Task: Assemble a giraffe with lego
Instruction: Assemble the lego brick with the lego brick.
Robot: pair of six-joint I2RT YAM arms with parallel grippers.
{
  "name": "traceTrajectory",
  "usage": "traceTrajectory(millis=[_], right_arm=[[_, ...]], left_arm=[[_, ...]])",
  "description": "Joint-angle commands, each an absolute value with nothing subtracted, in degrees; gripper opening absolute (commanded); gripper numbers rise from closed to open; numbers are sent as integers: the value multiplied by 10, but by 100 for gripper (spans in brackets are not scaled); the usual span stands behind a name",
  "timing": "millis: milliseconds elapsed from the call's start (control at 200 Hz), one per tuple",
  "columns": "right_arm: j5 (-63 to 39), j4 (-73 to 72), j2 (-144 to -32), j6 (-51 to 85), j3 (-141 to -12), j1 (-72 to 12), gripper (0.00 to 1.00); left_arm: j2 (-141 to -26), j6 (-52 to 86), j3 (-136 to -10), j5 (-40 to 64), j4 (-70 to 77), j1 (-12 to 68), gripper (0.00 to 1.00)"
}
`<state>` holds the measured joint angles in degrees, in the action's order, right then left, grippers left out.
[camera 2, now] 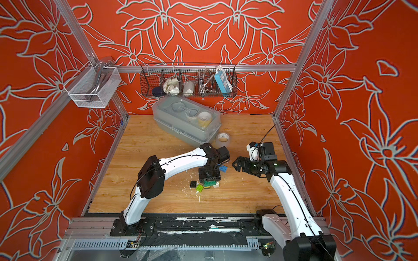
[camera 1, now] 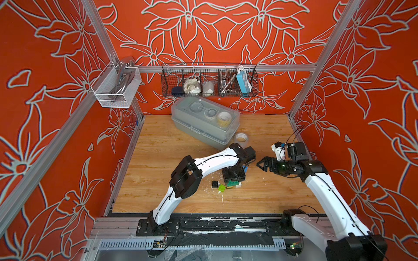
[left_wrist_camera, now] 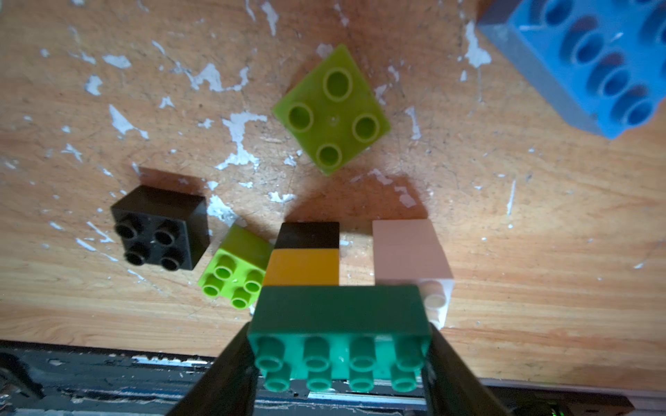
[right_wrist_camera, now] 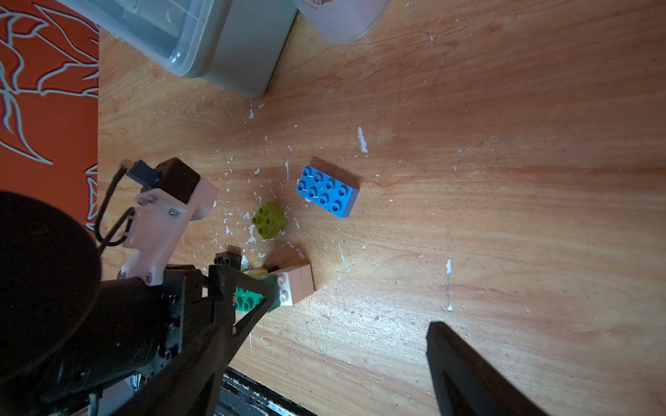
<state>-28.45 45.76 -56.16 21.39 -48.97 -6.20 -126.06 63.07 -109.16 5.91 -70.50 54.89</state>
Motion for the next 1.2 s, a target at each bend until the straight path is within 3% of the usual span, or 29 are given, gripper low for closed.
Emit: traceTrajectory(millis=[0,465,1196], right_arm=[[-280,472,-555,208,-504,-68,91],[-277,477,-553,206,-510,-87,91],[-302,480,-559,201,-512,-86,91]], left_arm=[[-1315,637,-1070,21,-766,555,57],[-1339,632,-1078,57,-725,556,55],[-1272,481,-984,-16,-651,495,52]])
